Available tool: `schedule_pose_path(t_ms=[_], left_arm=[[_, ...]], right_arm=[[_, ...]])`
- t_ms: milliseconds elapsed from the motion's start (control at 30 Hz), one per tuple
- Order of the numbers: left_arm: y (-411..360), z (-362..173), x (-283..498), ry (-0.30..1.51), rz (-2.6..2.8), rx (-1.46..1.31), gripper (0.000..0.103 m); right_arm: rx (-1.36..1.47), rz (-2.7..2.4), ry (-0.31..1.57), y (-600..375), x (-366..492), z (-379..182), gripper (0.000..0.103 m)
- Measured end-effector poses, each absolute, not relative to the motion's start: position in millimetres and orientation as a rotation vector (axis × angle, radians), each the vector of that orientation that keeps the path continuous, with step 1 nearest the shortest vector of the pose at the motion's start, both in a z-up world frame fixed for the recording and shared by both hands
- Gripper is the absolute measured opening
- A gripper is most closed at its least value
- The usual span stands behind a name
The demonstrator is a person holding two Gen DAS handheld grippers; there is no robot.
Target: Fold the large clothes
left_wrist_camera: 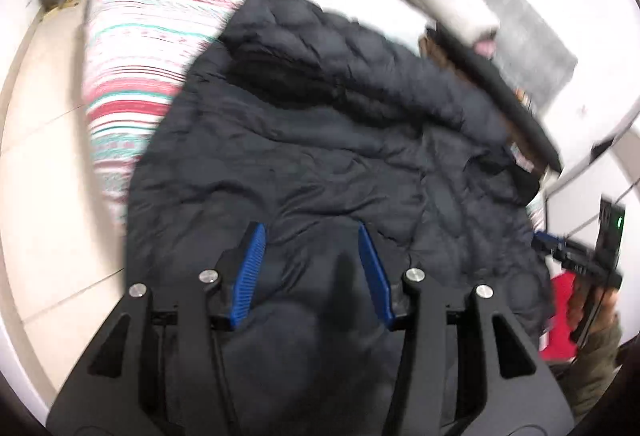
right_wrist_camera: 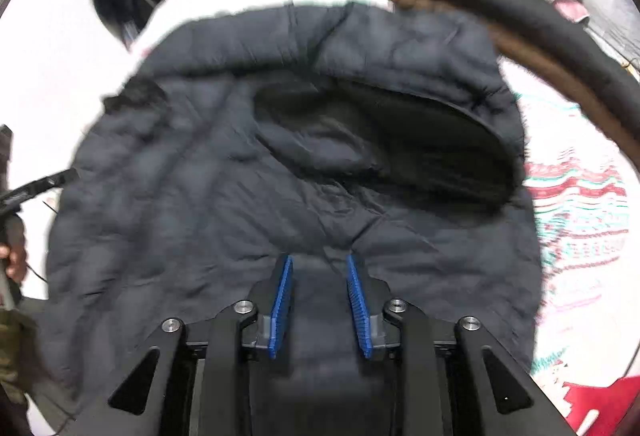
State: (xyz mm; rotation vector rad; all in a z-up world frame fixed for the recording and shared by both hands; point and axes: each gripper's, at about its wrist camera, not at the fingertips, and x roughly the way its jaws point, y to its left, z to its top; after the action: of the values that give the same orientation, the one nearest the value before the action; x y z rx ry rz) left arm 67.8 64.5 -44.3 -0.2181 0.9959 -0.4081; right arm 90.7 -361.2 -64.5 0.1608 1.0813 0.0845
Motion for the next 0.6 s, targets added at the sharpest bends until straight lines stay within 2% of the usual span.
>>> schedule_pose_path(t_ms=[33, 100, 367, 467, 600], left_arm=[[78.3, -42.0, 61.3, 0.975, -0.390, -0.242, 0.066], [105.9, -43.7, 50.1, 0.956, -0.347, -0.296, 0.071], [208.2, -100.9, 6.0, 1.026, -0.335, -0.710, 0.077], [215.5, -115.6, -2.7, 1.032, -0.346, -0.805, 0.079], [209.0, -127.2, -7.7, 1.042, -0.353, -0.862, 0.079]], right_arm=[[0.165, 0.072, 1.059, -365.2, 82.1, -58.0, 0.055], [0.200, 0.021, 1.006, -382.2, 53.1, -47.7, 0.063], [0.592, -0.054, 0.995, -459.9, -56.0, -83.3, 0.064], [0.765, -0.075, 0.943, -474.7, -82.2, -88.0, 0.069], [0.870, -0.153, 0.922, -482.6, -96.5, -99.1, 0.070]])
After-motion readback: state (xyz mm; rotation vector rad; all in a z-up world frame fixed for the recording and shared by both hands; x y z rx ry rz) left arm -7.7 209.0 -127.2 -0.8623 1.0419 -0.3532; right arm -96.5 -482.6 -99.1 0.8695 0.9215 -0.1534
